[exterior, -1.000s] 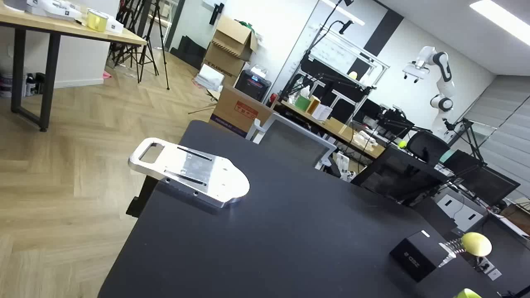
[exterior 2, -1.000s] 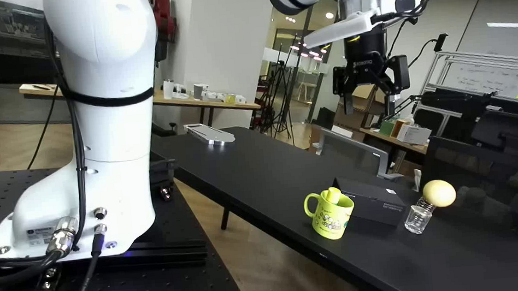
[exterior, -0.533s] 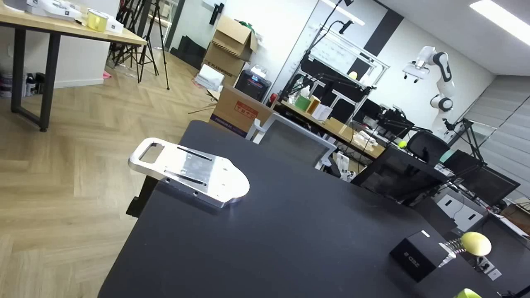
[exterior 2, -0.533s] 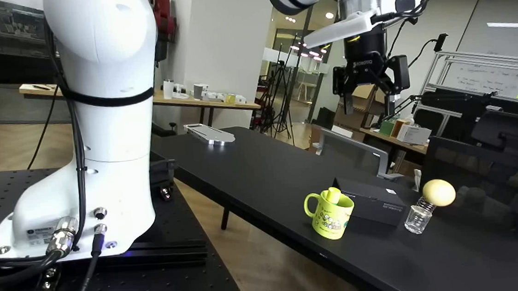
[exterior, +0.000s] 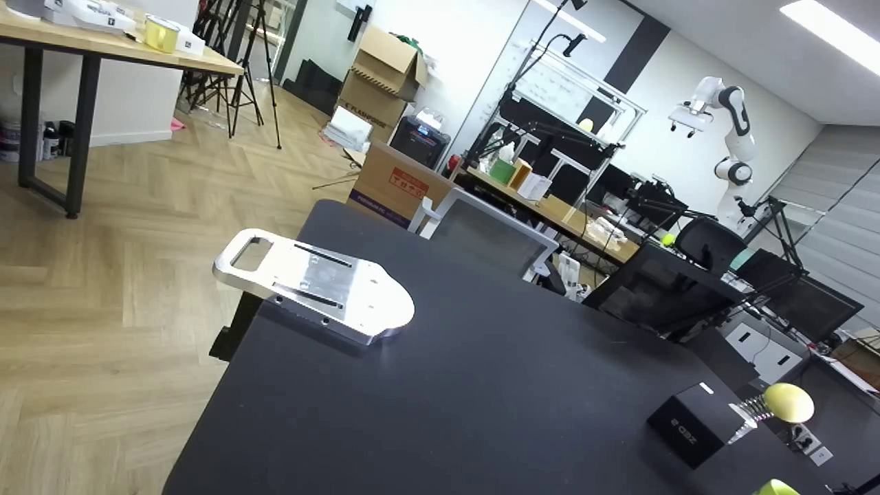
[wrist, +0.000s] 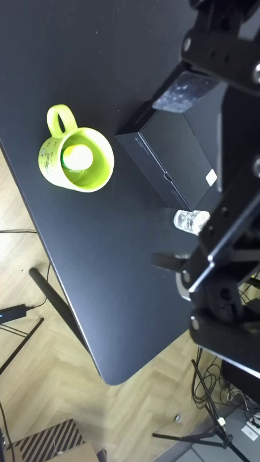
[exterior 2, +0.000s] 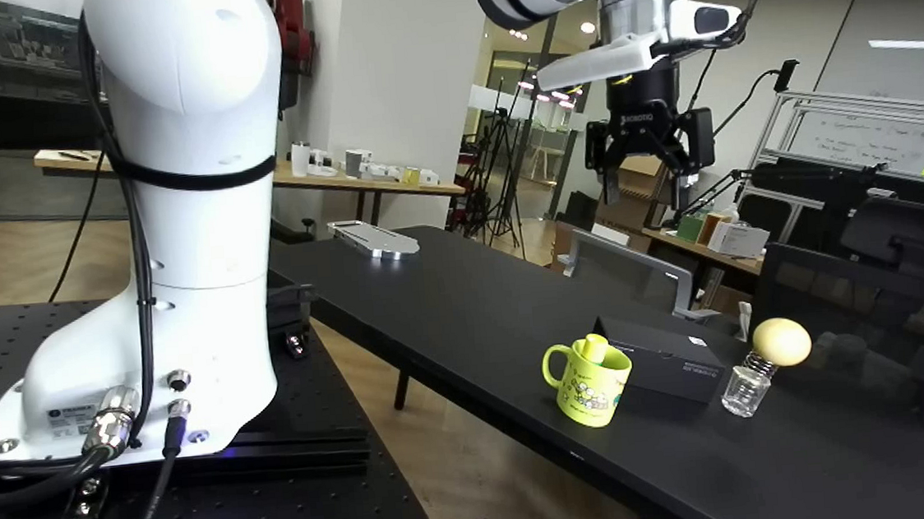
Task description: Remove the glue stick from the mug cup and place it on the table
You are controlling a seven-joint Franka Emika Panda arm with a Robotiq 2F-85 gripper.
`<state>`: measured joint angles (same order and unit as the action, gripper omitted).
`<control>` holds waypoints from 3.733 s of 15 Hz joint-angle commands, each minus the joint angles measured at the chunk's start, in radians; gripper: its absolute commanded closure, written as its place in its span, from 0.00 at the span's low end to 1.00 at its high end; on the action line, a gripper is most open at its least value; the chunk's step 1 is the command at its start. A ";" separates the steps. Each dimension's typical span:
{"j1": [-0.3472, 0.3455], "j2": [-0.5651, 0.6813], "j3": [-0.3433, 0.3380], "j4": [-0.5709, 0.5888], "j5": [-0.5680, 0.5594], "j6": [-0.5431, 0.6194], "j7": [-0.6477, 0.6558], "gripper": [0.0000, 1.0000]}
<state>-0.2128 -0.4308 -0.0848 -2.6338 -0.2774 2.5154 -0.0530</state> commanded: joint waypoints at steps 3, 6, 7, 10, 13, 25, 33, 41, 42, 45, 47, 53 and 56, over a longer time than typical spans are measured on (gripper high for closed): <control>0.082 0.129 -0.007 0.054 0.127 0.077 -0.004 0.00; 0.089 0.208 0.002 0.086 0.139 0.092 0.008 0.00; 0.084 0.233 0.006 0.096 0.127 0.097 0.018 0.00; 0.075 0.311 0.006 0.121 0.102 0.113 0.038 0.00; 0.074 0.382 0.002 0.145 0.087 0.109 0.055 0.00; 0.088 0.574 -0.035 0.162 0.096 0.155 0.065 0.00; 0.088 0.616 -0.054 0.151 0.111 0.267 0.057 0.40; 0.067 0.606 -0.046 0.173 0.224 0.172 0.016 0.91; 0.065 0.600 -0.045 0.184 0.245 0.135 0.010 0.91; 0.062 0.566 -0.045 0.206 0.295 0.055 -0.008 0.91; 0.061 0.525 -0.046 0.213 0.315 0.027 -0.023 0.91; 0.070 0.385 -0.055 0.201 0.294 0.015 -0.058 0.91; 0.073 0.401 -0.055 0.211 0.294 0.018 -0.059 0.66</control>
<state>-0.1405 -0.0301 -0.1390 -2.4241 0.0178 2.5356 -0.1134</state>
